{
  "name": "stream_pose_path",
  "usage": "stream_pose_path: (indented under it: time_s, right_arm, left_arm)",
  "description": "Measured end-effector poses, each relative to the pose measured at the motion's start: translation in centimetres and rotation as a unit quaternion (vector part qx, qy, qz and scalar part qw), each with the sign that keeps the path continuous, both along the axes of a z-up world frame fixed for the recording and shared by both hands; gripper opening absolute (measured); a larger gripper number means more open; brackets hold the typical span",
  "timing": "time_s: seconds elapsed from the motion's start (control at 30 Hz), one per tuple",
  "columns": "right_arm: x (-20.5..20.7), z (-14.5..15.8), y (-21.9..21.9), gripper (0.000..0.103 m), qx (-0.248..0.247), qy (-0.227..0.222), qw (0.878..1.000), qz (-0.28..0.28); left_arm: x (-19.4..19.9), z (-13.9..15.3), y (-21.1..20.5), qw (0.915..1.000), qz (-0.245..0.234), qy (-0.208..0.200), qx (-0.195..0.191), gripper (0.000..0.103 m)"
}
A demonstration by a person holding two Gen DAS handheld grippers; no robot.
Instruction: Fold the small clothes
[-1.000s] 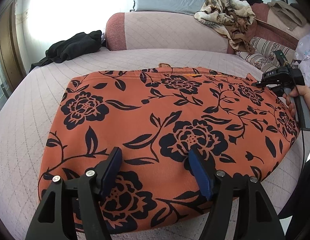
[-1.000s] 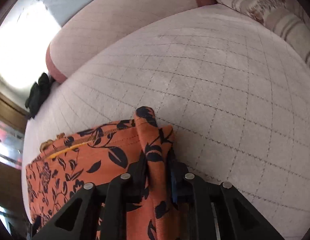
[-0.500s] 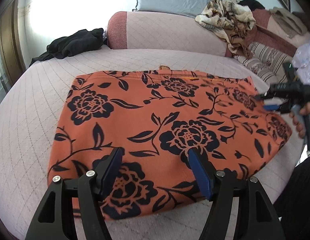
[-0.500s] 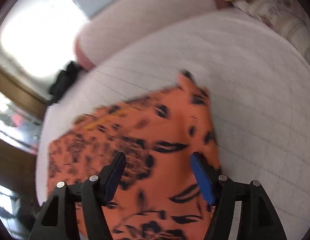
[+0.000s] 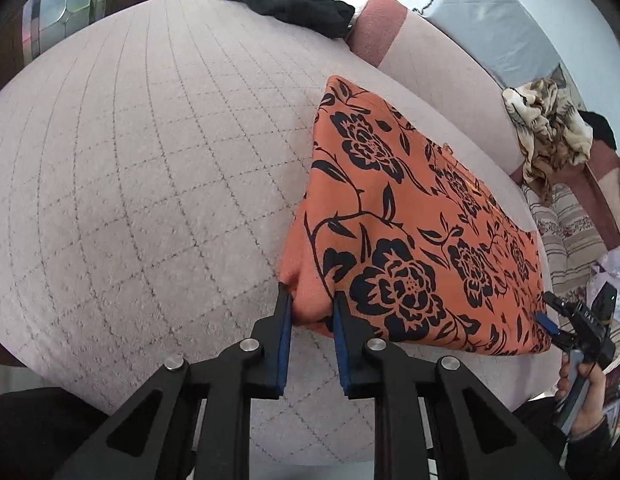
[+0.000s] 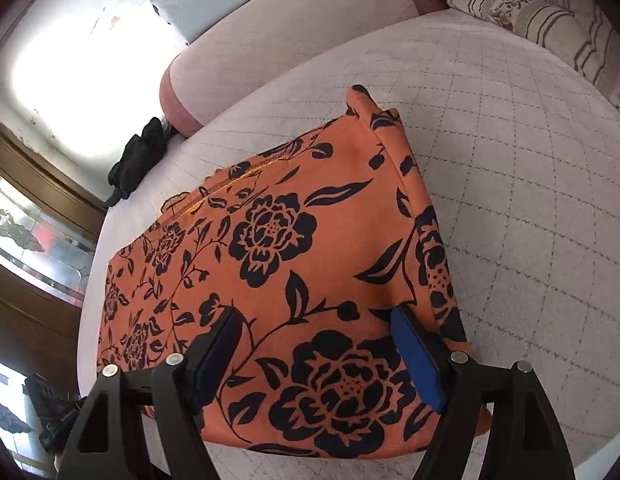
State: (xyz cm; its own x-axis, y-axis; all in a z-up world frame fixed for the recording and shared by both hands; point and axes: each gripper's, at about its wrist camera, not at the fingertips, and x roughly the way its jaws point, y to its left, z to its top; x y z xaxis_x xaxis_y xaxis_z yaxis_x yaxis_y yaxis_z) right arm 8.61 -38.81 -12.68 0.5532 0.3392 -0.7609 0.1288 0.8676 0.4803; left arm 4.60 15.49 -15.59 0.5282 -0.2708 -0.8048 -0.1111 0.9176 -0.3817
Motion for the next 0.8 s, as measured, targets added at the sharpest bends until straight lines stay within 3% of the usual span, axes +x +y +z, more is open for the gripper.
stream_pose_path:
  time_s: [0.13,0.27,0.43,0.53,0.67,0.73,0.8]
  right_arm:
    - [-0.1,-0.5,-0.2,0.080,0.007,-0.007,1.000,0.009]
    - [-0.4,-0.7,-0.7,0.080,0.028,-0.021,0.999,0.006]
    - [-0.9,-0.8,-1.5,0.080,0.061,-0.036,0.997,0.001]
    - [-1.3,-1.0,-2.6,0.080,0.099,-0.042,0.994,-0.007]
    - [-1.4,-1.3,-3.3,0.080,0.127,-0.046,0.991,-0.007]
    - [-1.3,-1.3,-3.4,0.080,0.131,-0.049,0.990,-0.002]
    - [-1.3,-1.3,-3.5,0.080,0.133,-0.050,0.990,0.006]
  left_arm:
    - [0.1,-0.5,0.3,0.9995,0.008,0.026,-0.016,0.022]
    - [-0.3,0.6,1.3,0.9995,0.015,0.025,-0.015,0.023]
    - [1.1,4.3,1.5,0.9997,0.011,-0.020,0.006,0.040]
    - [4.4,5.5,-0.1,0.9988,-0.024,-0.036,0.021,0.041]
    - [10.6,4.7,-2.7,0.9946,-0.057,-0.043,0.075,0.041]
    - [13.8,3.5,-3.5,0.9910,-0.076,-0.035,0.105,0.041]
    - [17.6,1.4,-3.7,0.9860,-0.077,0.008,0.147,0.041]
